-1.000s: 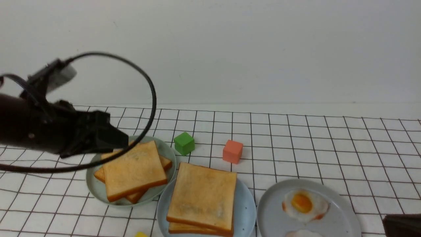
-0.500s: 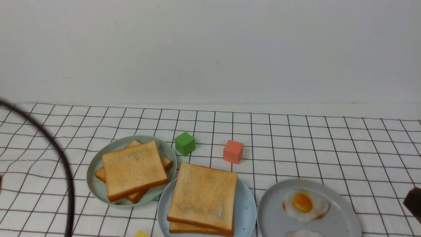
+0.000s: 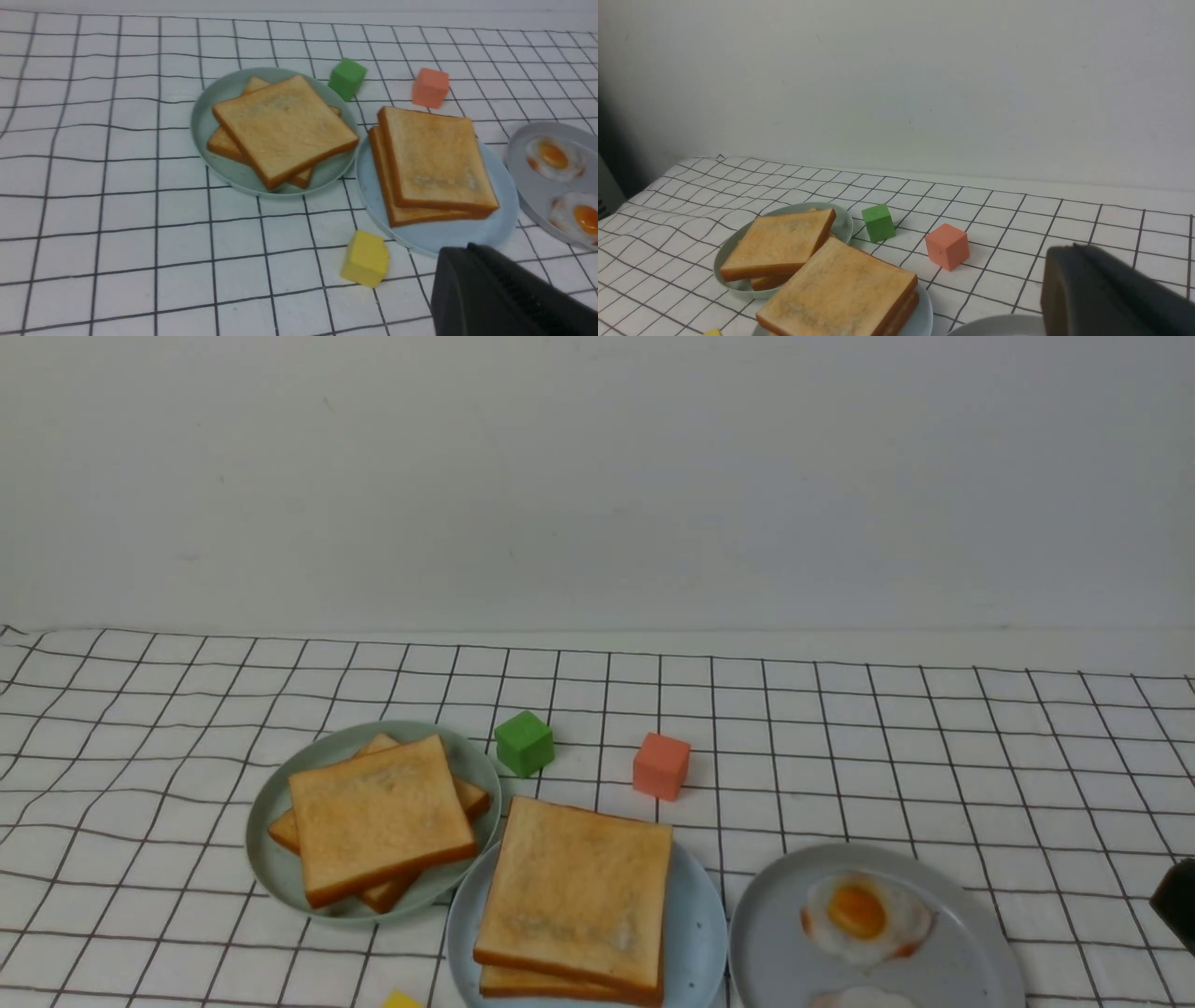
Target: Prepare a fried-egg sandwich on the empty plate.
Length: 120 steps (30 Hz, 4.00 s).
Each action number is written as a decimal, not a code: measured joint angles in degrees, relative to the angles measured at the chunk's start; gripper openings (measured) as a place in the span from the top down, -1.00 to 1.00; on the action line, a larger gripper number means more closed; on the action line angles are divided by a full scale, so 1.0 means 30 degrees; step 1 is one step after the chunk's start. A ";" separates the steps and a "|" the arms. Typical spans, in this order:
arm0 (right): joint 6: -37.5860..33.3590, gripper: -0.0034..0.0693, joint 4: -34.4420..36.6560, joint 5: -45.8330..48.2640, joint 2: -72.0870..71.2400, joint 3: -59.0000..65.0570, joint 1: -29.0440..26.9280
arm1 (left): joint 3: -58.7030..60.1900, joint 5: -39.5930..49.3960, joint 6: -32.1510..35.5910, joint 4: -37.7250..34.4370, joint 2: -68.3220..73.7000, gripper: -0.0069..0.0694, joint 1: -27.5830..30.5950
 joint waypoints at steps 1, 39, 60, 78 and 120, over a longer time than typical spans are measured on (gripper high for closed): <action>0.0000 0.88 0.0000 0.0000 0.0000 0.0000 0.0000 | 0.0000 0.0019 -0.0067 -0.0018 0.0000 0.85 -0.0161; 0.0000 0.75 0.0000 -0.0021 0.0000 0.0000 0.0000 | 1.2803 -0.9504 -0.8927 0.9048 -0.5651 0.84 -0.0259; 0.0000 0.67 0.0057 -0.0077 0.0000 0.0000 0.0000 | 1.2880 -0.9860 -0.8852 0.9123 -0.5651 0.82 0.1422; 0.0195 0.61 -0.3188 0.0431 -0.2014 0.0000 -0.2370 | 1.2880 -0.9860 -0.8836 0.9139 -0.5651 0.77 0.1444; 0.1940 0.46 -0.3997 0.7010 -0.5943 0.4088 -0.9699 | 1.2884 -0.9935 -0.8799 0.9274 -0.5651 0.63 0.1444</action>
